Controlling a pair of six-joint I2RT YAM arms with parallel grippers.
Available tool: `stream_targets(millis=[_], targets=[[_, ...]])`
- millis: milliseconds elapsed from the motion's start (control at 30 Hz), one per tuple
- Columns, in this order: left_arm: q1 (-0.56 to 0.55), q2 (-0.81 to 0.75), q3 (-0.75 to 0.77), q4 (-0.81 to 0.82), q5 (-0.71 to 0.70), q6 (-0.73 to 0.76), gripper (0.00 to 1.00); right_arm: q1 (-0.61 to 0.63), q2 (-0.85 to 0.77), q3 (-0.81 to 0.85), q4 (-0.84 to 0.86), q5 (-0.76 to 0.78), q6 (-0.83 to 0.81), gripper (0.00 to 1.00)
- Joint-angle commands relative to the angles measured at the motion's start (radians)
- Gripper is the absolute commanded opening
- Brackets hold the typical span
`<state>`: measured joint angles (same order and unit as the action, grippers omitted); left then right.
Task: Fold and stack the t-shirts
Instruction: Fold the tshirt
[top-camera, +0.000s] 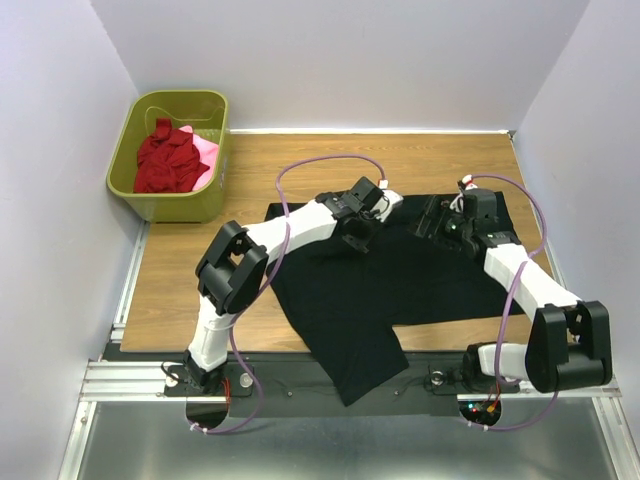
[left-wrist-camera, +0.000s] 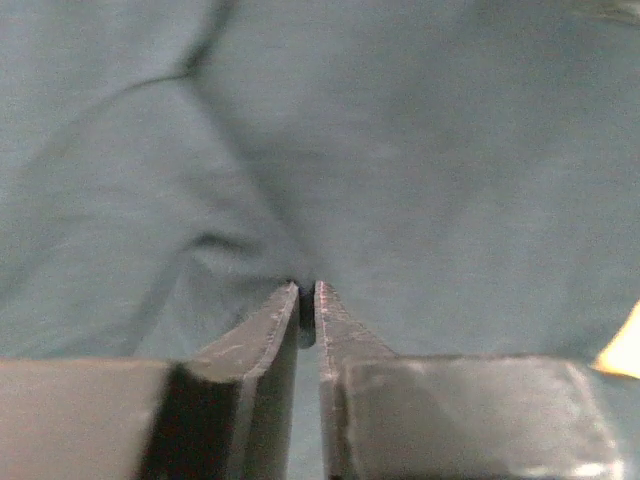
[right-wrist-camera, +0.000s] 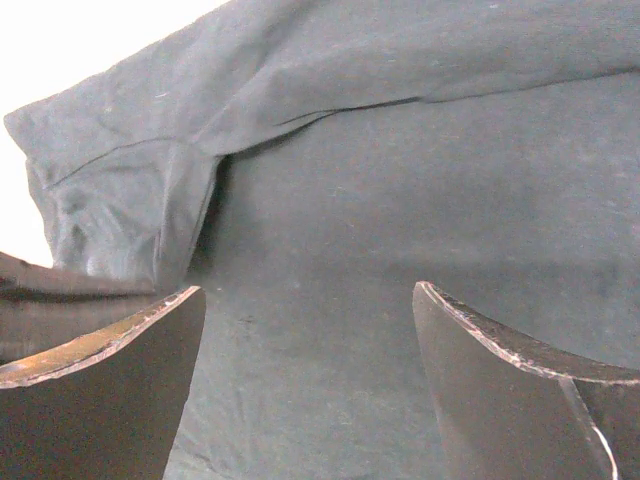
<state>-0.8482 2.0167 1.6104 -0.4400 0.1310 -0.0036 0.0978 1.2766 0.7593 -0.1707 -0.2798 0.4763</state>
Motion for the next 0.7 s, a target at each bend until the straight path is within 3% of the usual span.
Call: stream_targets(millis=[0,100,200,367,433,667], targets=[[-0.028,-0.059,-0.016,-0.009,0.186,-0.14,0.32,0.003,-0.042,-0.012,0.023,0.071,-0.001,0.9],[-0.029,-0.1,-0.061,0.029,0.243,-0.185,0.54,0.003,-0.043,-0.012,0.02,0.068,-0.007,0.9],[-0.032,-0.162,-0.111,0.067,0.278,-0.223,0.62,0.003,-0.036,-0.008,0.019,0.041,-0.019,0.9],[-0.017,-0.286,-0.23,0.133,0.216,-0.317,0.64,0.003,0.012,0.021,0.019,-0.054,-0.039,0.9],[0.011,-0.347,-0.303,0.139,0.148,-0.357,0.64,0.008,0.032,0.034,0.017,-0.102,-0.041,0.84],[0.185,-0.509,-0.57,0.237,0.082,-0.493,0.64,0.075,0.148,0.08,0.017,-0.141,-0.015,0.73]])
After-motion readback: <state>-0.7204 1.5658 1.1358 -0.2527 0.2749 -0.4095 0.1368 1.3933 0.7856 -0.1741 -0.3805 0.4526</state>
